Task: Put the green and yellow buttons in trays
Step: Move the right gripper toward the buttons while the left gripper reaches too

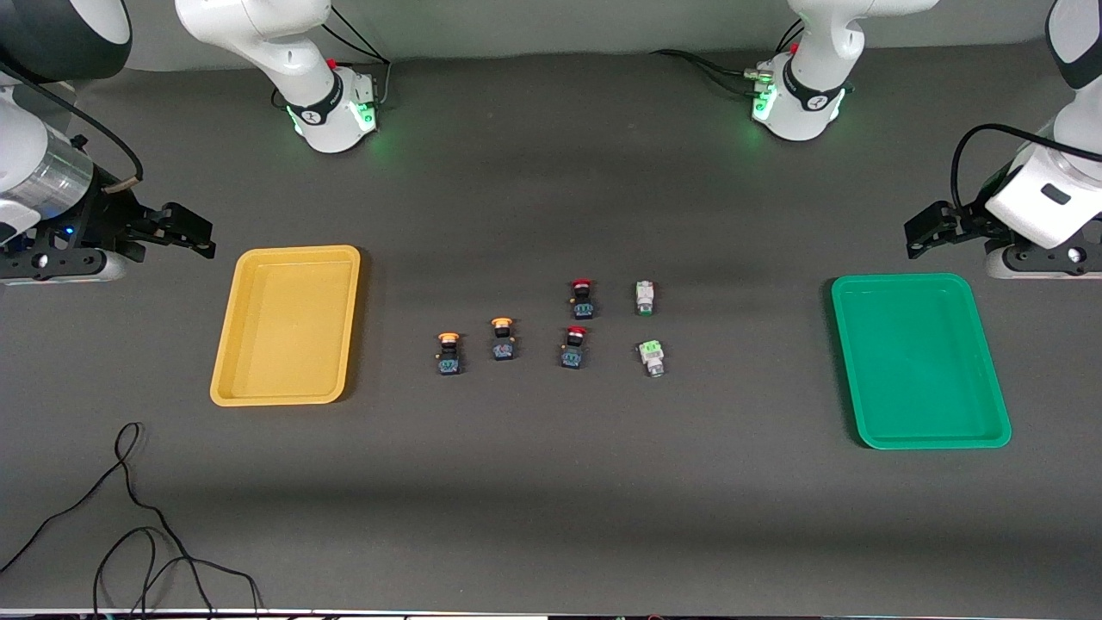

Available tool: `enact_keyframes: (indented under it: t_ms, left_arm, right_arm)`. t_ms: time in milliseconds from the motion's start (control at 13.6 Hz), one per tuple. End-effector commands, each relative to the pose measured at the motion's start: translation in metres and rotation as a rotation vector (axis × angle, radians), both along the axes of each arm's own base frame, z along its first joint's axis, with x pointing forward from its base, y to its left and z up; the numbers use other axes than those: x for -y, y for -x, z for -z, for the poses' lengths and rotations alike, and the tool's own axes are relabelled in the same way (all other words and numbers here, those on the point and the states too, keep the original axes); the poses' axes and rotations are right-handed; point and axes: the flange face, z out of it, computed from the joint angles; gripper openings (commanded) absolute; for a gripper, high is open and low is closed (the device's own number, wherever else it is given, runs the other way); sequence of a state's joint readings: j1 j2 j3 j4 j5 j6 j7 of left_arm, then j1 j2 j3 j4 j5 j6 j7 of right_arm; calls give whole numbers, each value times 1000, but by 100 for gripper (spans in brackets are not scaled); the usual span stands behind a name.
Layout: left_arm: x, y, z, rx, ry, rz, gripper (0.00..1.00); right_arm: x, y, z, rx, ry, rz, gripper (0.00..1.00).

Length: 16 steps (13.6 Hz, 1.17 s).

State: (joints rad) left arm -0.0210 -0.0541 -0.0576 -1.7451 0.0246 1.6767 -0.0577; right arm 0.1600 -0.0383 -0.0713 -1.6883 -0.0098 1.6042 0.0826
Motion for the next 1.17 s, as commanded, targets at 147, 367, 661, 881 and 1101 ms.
enact_keyframes:
  t_ms: [147, 367, 661, 881, 1101]
  left_arm:
    - [0, 5, -6, -9, -1, 15, 100]
    - [1, 6, -5, -15, -2, 17, 100]
    - [7, 10, -2, -26, -3, 20, 100]
    - [28, 20, 9, -28, -1, 24, 100]
    - [77, 34, 25, -29, -7, -34, 100]
  right_arm:
    - [-3, -1, -1, -11, -15, 20, 100]
    - [-2, -1, 0, -12, -15, 21, 100]
    - [0, 0, -1, -12, -15, 26, 100]
    - [-1, 1, -1, -14, -18, 26, 100]
    - [-35, 4, 9, -62, -12, -7, 100]
